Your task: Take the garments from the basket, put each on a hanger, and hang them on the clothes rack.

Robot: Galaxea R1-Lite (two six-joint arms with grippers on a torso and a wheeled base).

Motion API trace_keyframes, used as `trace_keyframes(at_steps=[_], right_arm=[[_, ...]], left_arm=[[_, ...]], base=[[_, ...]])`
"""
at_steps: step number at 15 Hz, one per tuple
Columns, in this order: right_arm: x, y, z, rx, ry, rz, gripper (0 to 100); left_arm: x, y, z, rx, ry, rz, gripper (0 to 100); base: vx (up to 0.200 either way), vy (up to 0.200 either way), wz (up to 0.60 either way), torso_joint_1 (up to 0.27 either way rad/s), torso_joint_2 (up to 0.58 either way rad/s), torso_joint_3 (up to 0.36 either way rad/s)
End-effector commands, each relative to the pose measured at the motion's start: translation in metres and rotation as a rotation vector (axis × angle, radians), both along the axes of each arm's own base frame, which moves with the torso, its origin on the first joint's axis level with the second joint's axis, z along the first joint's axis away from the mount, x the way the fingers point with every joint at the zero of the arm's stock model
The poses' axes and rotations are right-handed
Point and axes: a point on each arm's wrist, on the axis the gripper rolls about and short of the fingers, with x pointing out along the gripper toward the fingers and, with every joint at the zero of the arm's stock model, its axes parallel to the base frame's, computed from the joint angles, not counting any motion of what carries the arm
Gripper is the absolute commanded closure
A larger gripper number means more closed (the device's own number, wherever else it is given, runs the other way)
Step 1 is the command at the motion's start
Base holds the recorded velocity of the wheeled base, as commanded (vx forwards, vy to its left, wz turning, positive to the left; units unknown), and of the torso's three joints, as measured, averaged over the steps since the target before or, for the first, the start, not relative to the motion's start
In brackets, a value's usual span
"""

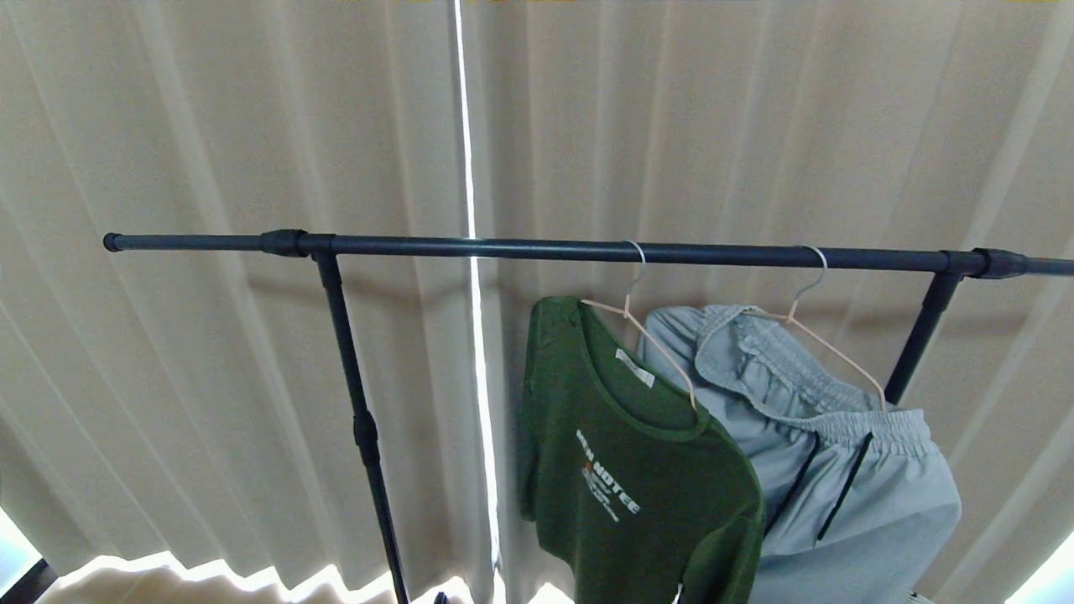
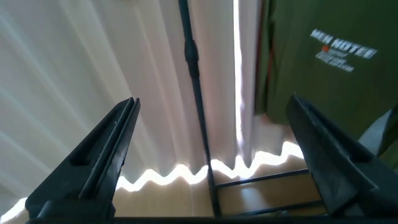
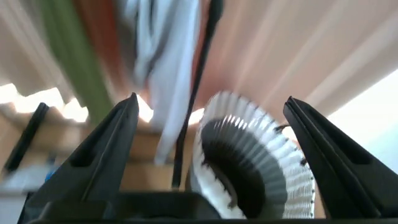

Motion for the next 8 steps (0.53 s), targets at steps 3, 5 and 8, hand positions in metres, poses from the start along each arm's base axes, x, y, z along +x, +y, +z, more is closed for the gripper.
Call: trace_keyframes(at_steps=[3,5,8], right_arm=[[0.015,0.002,-0.014,0.025,-0.212,0.036,0],[0.026,0.004,-0.022,0.033,-0.323,0.123,0],[0.026,0.004,-0.023,0.053,-0.314,0.135,0]], left_arm=[[0.000,-0.001,0.000,-0.006,-0.002,-0.035,0],[-0.001,0.000,0.000,-0.005,-0.004,-0.044,0],[-0.001,0.000,0.000,-0.007,-0.002,-0.056,0]], base=[[0.000,0.000,0.00,0.000,0.00,0.000],[0.000,0.000,0.00,0.000,0.00,0.000],[0.000,0.000,0.00,0.000,0.00,0.000]])
